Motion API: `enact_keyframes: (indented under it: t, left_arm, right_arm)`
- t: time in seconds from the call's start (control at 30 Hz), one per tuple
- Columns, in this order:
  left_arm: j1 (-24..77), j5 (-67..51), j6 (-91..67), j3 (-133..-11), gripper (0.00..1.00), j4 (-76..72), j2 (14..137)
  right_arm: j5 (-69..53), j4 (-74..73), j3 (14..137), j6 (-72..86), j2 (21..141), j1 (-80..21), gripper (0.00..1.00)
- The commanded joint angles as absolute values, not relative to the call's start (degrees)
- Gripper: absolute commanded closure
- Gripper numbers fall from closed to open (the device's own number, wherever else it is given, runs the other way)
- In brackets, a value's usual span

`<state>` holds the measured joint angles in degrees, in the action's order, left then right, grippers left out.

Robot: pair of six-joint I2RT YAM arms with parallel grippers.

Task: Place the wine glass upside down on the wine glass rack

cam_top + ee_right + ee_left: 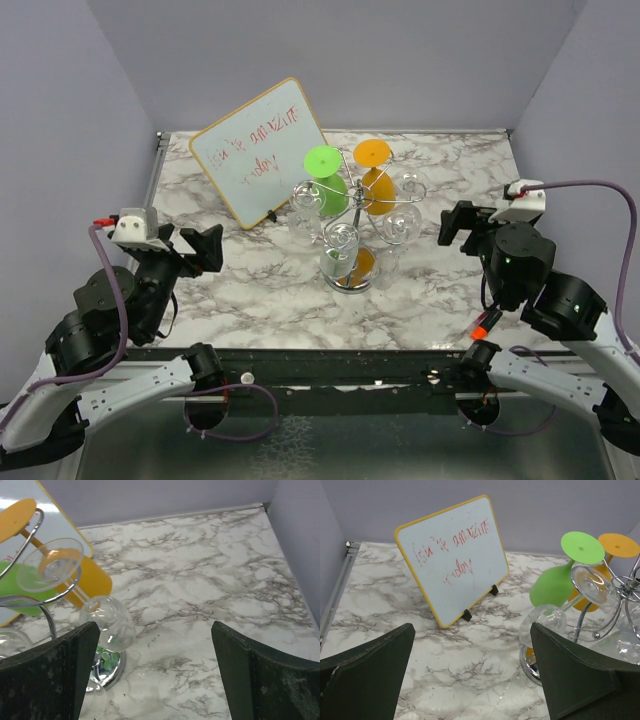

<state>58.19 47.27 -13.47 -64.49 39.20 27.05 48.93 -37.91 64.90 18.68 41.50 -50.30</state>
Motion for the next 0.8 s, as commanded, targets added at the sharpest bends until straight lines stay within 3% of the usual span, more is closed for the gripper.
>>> enact_keyframes:
  t: [0.0,0.77]
  left_arm:
    - [58.2,51.9,-10.7,-68.4,0.01,42.9,26.2]
    - [58.2,47.2,-11.0,-69.3,0.01,43.9,22.6]
  right_arm:
    - [57.3,-45.3,66.8,21.7,38.3,-50.7,0.00]
    - [46.7,-44.5,69.6,18.4,26.1,-50.7,0.00]
